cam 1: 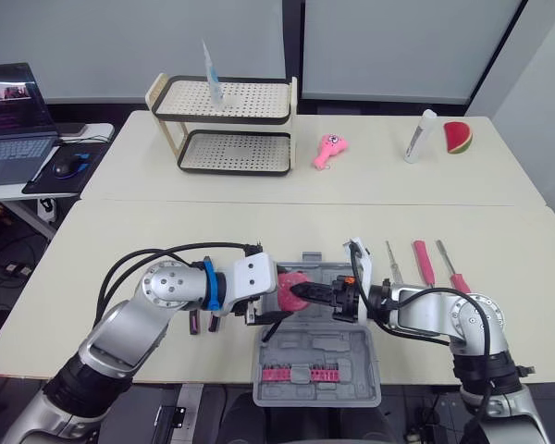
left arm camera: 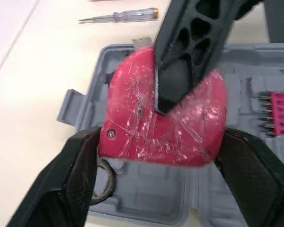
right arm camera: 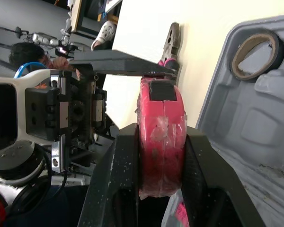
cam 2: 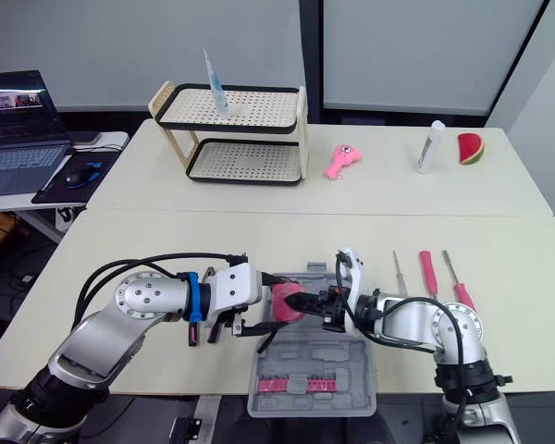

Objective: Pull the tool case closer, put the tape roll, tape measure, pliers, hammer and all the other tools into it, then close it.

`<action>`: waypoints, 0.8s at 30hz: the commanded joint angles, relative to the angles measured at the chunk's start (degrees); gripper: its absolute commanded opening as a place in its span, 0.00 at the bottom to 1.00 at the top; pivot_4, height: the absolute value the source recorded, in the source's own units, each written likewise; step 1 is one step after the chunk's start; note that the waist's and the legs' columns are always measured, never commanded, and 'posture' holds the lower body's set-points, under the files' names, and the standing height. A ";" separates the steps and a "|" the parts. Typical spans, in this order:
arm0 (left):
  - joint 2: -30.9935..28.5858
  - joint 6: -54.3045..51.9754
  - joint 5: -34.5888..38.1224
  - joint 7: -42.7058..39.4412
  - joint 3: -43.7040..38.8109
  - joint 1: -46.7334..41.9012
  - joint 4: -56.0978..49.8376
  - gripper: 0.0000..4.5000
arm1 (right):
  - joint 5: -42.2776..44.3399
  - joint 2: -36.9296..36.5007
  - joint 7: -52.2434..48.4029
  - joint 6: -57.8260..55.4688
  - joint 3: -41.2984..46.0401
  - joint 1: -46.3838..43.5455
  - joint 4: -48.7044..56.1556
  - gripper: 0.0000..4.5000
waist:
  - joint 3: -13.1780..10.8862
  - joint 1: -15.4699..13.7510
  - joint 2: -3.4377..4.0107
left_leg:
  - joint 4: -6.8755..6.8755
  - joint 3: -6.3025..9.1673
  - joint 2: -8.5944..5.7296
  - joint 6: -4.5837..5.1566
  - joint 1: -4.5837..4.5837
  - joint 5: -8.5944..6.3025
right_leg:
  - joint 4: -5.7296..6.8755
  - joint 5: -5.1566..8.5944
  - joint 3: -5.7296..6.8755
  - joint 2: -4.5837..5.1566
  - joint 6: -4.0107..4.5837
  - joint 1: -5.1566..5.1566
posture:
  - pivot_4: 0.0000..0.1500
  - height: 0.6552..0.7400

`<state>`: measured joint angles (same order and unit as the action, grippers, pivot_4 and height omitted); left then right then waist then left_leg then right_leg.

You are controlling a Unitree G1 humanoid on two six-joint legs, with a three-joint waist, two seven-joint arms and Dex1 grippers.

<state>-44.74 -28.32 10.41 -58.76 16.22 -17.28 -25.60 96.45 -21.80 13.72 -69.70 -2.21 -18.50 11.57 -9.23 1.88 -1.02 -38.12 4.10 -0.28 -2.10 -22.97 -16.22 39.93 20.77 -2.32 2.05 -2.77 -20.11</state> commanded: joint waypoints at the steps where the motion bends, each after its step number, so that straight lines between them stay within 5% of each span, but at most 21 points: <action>1: -3.13 1.27 2.61 -3.35 -3.93 1.04 0.22 1.00 | 5.89 -4.94 -0.80 0.31 2.12 0.32 1.75 0.18 | 0.00 0.01 0.00 | 0.00 0.00 0.00 0.00 0.00 0.00 | -0.01 0.00 0.00 0.00 0.00 -0.01 | 1.00 0.87; 7: -5.94 3.59 9.46 -9.51 -8.89 3.74 -0.80 1.00 | 15.57 -19.23 -2.02 1.15 5.34 2.96 3.73 0.18 | -0.05 -0.10 0.07 | 0.00 0.00 0.00 0.01 -0.06 0.00 | -0.08 0.00 -0.01 0.04 0.00 0.01 | 1.00 0.87; 15: -6.02 3.84 17.90 -12.90 -12.69 7.85 -6.26 1.00 | 16.54 -41.16 -12.99 -3.05 15.51 15.02 2.97 0.18 | -0.08 -0.37 0.12 | 0.00 0.09 0.00 0.02 -0.04 -0.01 | -0.49 0.00 -0.04 0.08 0.01 0.35 | 1.00 0.87; 24: -6.74 5.47 17.35 -13.76 -10.69 10.47 -8.78 1.00 | 11.40 -49.18 -19.54 -5.72 19.42 26.96 4.36 0.18 | -0.08 -0.45 0.13 | 0.01 0.13 0.01 0.02 0.05 -0.01 | -0.74 0.00 -0.04 0.00 0.01 0.60 | 1.00 0.87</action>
<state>-51.04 -23.96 27.60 -72.17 5.56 -7.01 -32.50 108.09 -69.95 -3.87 -74.92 14.85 8.30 14.31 -9.31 1.43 -0.89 -38.11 4.23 -0.27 -2.08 -22.91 -16.23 39.14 20.77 -2.35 2.05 -2.76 -19.47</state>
